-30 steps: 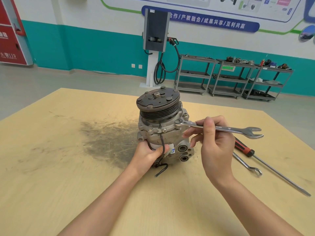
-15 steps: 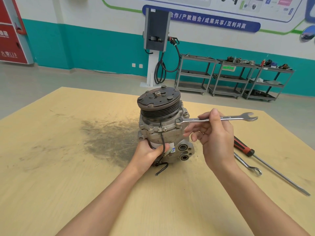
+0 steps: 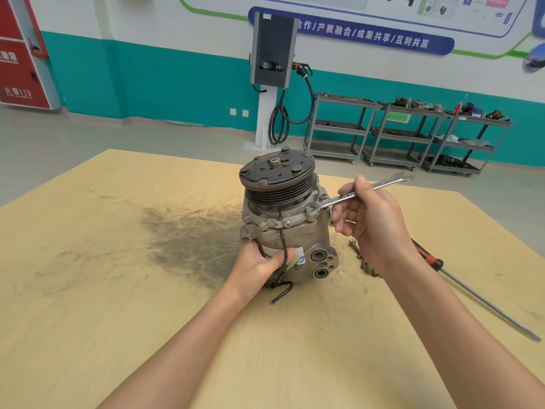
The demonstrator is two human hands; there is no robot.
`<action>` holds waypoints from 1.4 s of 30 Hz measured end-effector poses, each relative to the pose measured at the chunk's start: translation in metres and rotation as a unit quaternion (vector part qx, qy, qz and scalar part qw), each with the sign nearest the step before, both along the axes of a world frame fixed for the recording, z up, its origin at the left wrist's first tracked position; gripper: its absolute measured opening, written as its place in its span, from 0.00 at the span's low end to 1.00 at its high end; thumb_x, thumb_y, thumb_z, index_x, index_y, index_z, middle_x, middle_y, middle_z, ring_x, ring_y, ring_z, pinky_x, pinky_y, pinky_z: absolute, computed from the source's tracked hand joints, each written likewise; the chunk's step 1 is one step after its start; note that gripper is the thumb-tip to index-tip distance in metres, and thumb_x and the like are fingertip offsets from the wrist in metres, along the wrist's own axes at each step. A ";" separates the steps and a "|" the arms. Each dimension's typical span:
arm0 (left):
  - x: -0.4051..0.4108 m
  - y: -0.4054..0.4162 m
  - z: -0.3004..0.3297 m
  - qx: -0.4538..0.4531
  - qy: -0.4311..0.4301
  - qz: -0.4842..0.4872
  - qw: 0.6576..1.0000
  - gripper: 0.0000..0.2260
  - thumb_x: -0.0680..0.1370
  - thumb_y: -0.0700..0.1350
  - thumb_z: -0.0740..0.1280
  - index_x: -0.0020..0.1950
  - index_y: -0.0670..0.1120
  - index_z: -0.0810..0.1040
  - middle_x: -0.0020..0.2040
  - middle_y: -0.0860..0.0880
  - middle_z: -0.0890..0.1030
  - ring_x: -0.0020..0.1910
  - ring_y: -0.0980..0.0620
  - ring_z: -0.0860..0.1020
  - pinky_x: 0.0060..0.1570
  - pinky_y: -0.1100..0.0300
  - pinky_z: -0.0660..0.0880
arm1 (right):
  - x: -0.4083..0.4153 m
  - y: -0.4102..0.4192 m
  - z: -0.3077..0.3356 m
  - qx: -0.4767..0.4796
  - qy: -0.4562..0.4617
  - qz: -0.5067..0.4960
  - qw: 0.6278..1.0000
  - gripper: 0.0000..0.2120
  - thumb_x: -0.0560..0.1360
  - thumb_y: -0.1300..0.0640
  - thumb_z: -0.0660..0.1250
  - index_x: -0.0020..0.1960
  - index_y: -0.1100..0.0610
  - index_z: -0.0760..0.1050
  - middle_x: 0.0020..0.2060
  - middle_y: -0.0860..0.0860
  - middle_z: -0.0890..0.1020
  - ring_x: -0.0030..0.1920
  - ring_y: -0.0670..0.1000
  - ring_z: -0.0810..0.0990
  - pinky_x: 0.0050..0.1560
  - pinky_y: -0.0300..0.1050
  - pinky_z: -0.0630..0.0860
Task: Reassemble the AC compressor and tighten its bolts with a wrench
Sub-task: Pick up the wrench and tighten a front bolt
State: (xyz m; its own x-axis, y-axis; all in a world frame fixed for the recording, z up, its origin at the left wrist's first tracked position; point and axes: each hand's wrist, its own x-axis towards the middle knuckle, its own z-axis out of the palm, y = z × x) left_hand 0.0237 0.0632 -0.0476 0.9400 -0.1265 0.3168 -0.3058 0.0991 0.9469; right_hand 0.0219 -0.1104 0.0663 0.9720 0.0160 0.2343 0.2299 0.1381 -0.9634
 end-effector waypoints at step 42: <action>-0.001 0.000 0.001 -0.008 -0.003 0.002 1.000 0.12 0.72 0.46 0.69 0.54 0.50 0.80 0.50 0.61 0.85 0.55 0.62 0.81 0.54 0.70 0.73 | -0.002 0.001 -0.002 0.062 0.025 0.019 0.998 0.16 0.84 0.53 0.52 0.43 0.59 0.71 0.25 0.54 0.77 0.25 0.51 0.73 0.31 0.45 0.62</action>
